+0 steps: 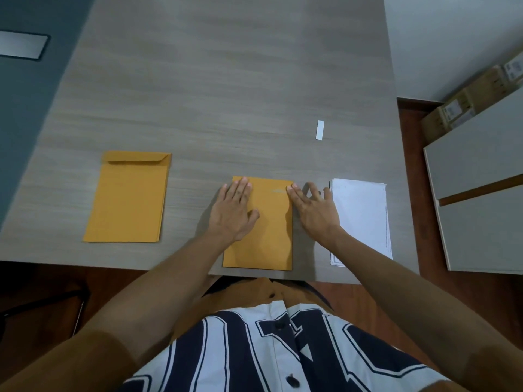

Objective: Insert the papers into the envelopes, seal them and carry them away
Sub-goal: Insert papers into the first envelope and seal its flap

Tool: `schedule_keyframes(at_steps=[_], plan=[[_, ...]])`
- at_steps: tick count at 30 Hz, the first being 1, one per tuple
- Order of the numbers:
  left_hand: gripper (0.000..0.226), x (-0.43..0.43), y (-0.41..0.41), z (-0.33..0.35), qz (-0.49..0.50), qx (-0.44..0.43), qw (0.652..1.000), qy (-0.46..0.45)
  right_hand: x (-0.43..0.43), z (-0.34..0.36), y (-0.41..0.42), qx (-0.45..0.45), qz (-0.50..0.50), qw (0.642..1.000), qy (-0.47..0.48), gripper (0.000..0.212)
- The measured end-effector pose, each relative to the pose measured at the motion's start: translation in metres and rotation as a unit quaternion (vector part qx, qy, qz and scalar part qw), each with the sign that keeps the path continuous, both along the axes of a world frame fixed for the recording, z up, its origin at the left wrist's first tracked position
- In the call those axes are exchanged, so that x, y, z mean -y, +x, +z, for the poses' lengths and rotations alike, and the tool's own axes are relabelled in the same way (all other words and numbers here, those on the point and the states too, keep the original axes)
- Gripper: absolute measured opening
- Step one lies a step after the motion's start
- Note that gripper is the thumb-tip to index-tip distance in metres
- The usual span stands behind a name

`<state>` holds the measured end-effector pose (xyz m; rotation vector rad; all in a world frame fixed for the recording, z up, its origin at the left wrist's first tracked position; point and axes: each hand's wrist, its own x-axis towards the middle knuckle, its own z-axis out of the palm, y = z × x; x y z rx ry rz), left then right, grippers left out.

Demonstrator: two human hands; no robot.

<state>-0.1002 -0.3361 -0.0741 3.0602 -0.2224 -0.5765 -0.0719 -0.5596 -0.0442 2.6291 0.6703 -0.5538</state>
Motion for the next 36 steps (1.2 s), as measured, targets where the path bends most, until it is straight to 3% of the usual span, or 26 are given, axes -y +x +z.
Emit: schedule_keyframes(at_steps=[8,13,16,19,23,28,32,36], plan=[[0.075,-0.027,-0.006,-0.002,0.007,0.007,1.0,0.014,-0.005,-0.002,0.0,-0.005,-0.025,1.0,0.008,0.063],[0.091,-0.015,-0.008,-0.002,0.025,0.001,0.999,0.027,-0.02,-0.003,-0.001,-0.01,-0.076,0.997,0.031,0.06],[0.1,-0.012,-0.007,-0.003,0.026,0.004,0.999,0.043,-0.032,-0.005,-0.01,0.016,-0.126,0.987,0.098,0.066],[0.101,-0.011,0.001,-0.002,0.037,0.002,0.998,0.044,-0.036,-0.009,-0.024,0.042,-0.08,0.985,0.145,0.073],[0.101,-0.013,0.029,0.0,0.038,-0.01,0.998,0.047,-0.033,-0.01,-0.015,-0.029,-0.06,0.99,0.128,0.069],[0.1,-0.009,0.071,0.009,0.021,-0.051,0.997,0.051,-0.029,-0.009,0.03,-0.028,-0.077,0.99,0.111,0.067],[0.096,0.0,0.089,0.013,-0.039,-0.031,0.998,0.046,-0.021,-0.007,0.067,-0.027,-0.104,0.99,0.092,0.067],[0.119,0.008,0.103,0.013,-0.047,-0.038,0.998,0.02,-0.014,-0.004,0.103,-0.039,-0.126,0.987,0.092,0.066]])
